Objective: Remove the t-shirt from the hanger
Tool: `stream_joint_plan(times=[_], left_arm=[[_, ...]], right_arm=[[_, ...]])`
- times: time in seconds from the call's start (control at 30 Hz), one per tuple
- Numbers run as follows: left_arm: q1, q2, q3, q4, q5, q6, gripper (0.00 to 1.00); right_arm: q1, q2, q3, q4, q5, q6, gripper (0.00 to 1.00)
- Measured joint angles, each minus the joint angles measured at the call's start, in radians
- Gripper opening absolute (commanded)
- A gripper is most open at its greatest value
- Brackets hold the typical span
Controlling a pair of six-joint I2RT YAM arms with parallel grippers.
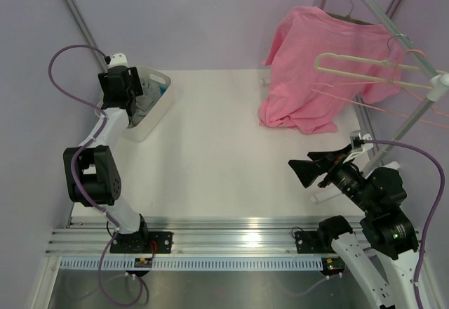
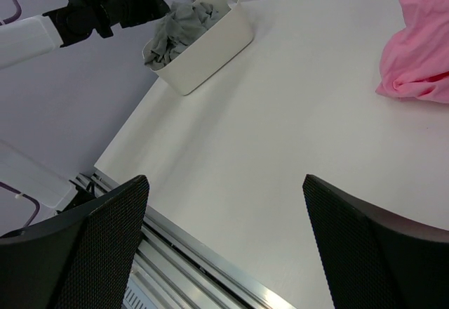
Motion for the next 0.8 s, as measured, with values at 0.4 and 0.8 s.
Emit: stream_joint_plan(times=[0.4, 0.8], left_arm=[[-0.003, 0.012, 0.142, -0.099, 0.055, -0.055, 0.76], [0.115, 0.18, 0.24, -0.035, -0.016, -0.148, 0.7]], right_arm=[[0.0, -0.026, -0.003, 0.001, -0.003, 0.0, 0.99], [0.0, 0.0, -0.022, 0.022, -0.02, 0.001, 0.99]])
